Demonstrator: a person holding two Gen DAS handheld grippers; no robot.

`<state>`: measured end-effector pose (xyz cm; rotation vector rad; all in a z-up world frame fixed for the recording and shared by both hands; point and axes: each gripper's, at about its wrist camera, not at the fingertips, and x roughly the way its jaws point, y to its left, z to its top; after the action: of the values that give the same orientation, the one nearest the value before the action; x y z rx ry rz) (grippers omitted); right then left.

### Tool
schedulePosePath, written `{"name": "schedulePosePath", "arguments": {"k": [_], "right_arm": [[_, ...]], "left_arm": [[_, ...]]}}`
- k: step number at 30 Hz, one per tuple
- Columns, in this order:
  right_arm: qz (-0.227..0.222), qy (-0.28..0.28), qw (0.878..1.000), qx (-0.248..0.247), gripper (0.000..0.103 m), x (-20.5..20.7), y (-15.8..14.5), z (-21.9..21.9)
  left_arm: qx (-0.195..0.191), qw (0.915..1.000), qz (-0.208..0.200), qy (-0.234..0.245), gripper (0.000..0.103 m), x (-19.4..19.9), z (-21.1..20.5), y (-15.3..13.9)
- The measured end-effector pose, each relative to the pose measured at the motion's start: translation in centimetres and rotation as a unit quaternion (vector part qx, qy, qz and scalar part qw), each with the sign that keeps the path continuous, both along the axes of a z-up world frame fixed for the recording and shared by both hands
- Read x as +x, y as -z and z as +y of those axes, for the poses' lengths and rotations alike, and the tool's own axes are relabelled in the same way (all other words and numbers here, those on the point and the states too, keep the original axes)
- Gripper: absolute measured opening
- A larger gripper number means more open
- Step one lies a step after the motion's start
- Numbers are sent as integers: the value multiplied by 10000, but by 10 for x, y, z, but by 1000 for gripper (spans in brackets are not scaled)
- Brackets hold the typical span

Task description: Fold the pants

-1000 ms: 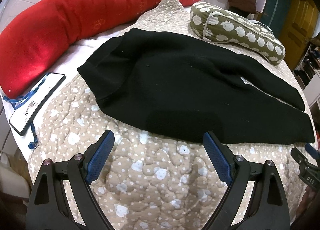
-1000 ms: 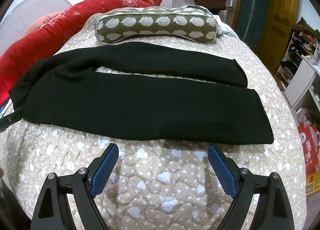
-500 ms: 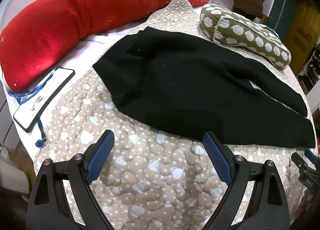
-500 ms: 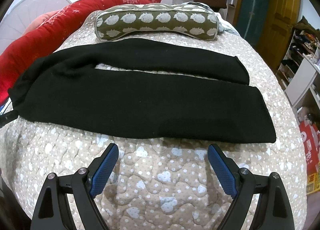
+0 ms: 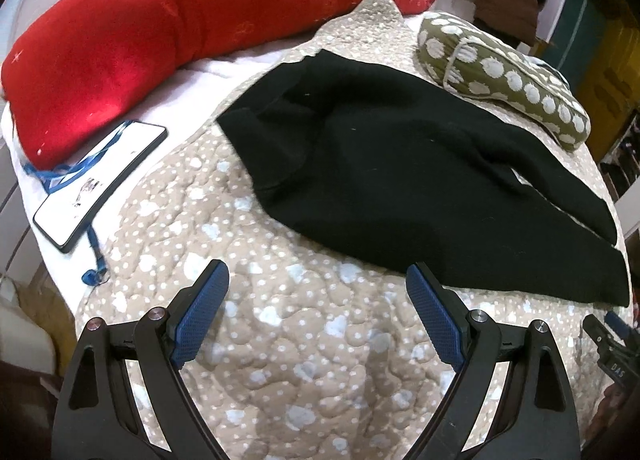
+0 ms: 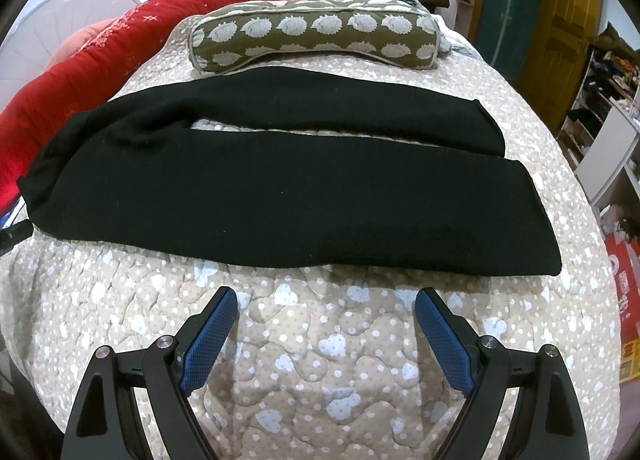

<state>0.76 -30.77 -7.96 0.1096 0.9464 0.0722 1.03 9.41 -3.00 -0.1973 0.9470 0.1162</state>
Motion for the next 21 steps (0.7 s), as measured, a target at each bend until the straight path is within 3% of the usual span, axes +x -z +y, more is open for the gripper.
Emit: {"name": "schedulePosePath", "arguments": {"k": [8,13,21], "right_arm": [[108,85,9994,328,90,3,5,-8],[60,24,9985,548,90,6,3,-6],[-131,125,9937,1108,90,27,7,-9]], "left_arm": [[-293,9990,128,-313,91,4,20,9],[-621,9965,-62,-549,91,9,34,6],[-805,9949,14,-602,91,56,36,15]]}}
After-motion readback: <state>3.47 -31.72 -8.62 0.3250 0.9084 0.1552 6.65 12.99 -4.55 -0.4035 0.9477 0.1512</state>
